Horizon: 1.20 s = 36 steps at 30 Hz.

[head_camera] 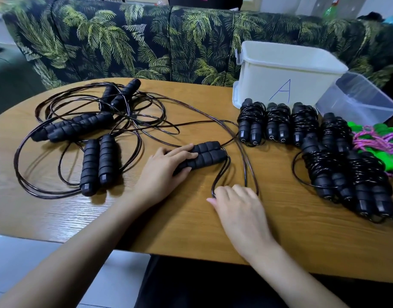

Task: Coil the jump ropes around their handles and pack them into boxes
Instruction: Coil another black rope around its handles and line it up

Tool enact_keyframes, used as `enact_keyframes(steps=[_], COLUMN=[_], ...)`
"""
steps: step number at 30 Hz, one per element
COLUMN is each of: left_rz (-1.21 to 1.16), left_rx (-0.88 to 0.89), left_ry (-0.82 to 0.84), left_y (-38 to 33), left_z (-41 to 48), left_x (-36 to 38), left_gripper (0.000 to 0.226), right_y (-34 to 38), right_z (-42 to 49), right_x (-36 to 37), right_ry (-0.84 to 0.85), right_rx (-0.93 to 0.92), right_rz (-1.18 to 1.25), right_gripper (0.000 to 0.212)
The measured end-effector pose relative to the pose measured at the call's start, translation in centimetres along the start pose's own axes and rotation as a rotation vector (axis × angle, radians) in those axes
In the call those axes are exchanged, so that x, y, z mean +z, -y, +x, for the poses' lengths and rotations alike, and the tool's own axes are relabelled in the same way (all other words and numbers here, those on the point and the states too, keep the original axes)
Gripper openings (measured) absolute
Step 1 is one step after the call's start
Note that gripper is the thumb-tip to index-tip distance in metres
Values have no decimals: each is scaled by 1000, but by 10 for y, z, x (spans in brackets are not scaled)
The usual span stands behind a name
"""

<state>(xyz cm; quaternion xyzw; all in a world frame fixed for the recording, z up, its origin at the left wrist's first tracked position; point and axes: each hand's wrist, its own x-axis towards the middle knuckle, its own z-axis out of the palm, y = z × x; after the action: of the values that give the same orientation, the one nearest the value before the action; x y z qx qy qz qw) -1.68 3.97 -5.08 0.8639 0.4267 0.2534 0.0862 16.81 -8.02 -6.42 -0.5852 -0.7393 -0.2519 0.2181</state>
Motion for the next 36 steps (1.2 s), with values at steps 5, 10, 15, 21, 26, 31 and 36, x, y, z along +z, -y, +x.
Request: enact_keyframes(steps=[5,10,15,21,26,31,36], left_rz=[-6,17,173,193,-22,-27,40], left_rx=[-11,-34,-101,-98,-27,22,20], left_ry=[37,141,359,320,165,61,93], left_y=[0,-12,-32,-27,-10,0,6], left_z=[0,2,11,15,10,8,9], left_x=[-2,-17,-30,-23,-15,-5,0], left_gripper=[40,64,109,76,57,75,72], right_y=[41,64,70,35,-63,-123,-139], right_z=[-2,-3,2,6,26,36,40], right_x=[-10,-13,-20,-19,-15,-6,-2], right_ry=[2,53,149,145,235,367,398], right_rx=[51,77,60,-81,-276,-230,-183], right_rz=[-20,4,4,99,275,335,347], right_gripper=[31,29,22,28,36,38,38])
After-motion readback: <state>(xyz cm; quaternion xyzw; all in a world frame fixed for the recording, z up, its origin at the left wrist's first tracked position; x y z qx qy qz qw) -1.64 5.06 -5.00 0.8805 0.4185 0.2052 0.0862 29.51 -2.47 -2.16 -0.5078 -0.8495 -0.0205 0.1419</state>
